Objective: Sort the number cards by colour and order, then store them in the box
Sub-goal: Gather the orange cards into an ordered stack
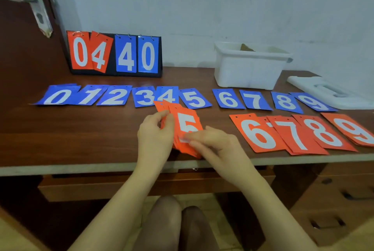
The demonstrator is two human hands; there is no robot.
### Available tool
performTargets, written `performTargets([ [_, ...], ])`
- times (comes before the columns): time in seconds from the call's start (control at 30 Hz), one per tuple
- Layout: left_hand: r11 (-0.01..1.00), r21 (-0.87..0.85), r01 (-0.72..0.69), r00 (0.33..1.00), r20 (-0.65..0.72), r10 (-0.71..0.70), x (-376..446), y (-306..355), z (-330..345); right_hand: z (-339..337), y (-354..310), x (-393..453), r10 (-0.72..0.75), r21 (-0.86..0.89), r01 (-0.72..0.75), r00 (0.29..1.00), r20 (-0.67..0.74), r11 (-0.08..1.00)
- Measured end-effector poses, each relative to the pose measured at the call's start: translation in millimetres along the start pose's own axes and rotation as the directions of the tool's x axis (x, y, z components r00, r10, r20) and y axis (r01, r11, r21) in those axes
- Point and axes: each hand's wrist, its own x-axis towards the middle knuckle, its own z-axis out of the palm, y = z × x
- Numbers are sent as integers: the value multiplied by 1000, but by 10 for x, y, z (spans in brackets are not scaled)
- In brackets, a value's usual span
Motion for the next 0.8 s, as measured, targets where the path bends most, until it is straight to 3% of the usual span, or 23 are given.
performTargets([
  [0.1,1000,10,18,999,38,-19,24,1,44,-71,74,-36,16,40,-20,995,101,999],
  [0.17,1000,15,14,999,51,-15,38,8,76,-197,161,-113,52,-8,-52,998,22,999],
  [0.23,1000,6,8,998,58,-8,63,49,132,-362,279,-183,116,-210,-141,985,-127,967],
  [0.3,1000,6,-1,998,62,1,89,112,230,-526,417,-243,260,-432,-323,945,-200,842],
  [0.37,1000,14,-9,998,66,8,101,167,342,-611,515,-308,440,-596,-411,892,-106,690],
  [0.4,1000,21,-11,998,69,10,100,182,385,-627,548,-351,486,-610,-411,873,-48,678],
  [0.5,998,52,-25,997,77,21,96,172,441,-626,558,-417,477,-467,-386,874,90,796],
  [0.67,996,81,-48,997,63,43,84,124,355,-704,555,-326,448,-301,-353,821,354,886],
  [0.8,994,99,-49,998,40,45,106,96,270,-698,558,-313,397,-211,-340,833,386,917],
])
